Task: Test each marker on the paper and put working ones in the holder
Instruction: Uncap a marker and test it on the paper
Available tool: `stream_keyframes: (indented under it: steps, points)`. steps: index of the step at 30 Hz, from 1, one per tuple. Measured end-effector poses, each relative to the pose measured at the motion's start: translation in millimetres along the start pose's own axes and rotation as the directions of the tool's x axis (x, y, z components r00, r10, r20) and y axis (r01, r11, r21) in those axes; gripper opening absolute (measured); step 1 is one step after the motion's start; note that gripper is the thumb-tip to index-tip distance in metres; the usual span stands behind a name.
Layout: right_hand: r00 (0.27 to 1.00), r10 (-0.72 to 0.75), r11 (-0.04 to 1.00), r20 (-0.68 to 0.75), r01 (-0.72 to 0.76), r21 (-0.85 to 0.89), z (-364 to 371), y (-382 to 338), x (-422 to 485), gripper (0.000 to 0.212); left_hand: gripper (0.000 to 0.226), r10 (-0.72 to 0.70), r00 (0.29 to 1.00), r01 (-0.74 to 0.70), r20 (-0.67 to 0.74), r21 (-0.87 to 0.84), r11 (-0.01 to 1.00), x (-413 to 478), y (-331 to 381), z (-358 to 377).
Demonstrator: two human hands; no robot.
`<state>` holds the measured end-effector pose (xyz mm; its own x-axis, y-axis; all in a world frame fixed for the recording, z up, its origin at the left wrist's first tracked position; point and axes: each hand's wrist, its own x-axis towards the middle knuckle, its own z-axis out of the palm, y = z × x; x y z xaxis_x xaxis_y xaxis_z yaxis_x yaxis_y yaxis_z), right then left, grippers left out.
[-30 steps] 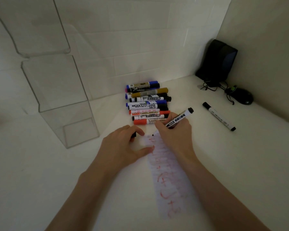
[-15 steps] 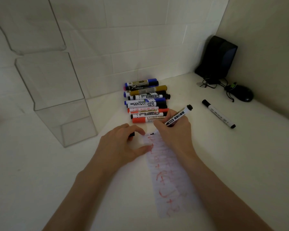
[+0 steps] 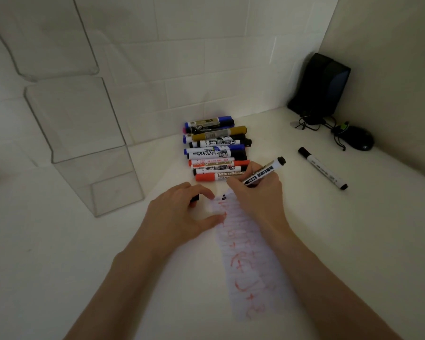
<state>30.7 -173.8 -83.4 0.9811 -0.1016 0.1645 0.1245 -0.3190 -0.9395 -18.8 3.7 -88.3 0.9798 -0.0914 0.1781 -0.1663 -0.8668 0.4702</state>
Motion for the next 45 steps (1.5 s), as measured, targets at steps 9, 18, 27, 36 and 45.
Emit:
stream_keyframes:
  steps: [9,18,27,36,45]
  points:
    - [1.0,0.01,1.0,0.002,-0.01,-0.017,0,-1,0,0.028,0.052,0.0,1.0,-0.001,0.02,0.02,1.0,0,2,-2]
    - [0.986,0.132,0.974,-0.104,-0.109,0.197,-5,-8,1,0.028,0.053,-0.002,0.999,0.002,0.041,0.002,1.0,-3,5,-6]
    - [0.978,0.188,0.936,-0.091,-0.15,0.318,-18,-19,3,0.02,0.035,-0.031,0.998,-0.001,-0.05,-0.532,0.846,1,7,-7]
    - [0.964,0.224,0.868,0.14,-0.263,0.421,-24,-30,-2,0.024,0.015,-0.102,0.988,-0.002,-0.112,-0.683,0.731,-1,15,-18]
    - [0.965,0.096,0.913,0.243,-0.183,0.364,-19,-30,-9,0.029,0.019,-0.115,0.988,0.008,-0.101,-0.719,0.695,2,15,-14]
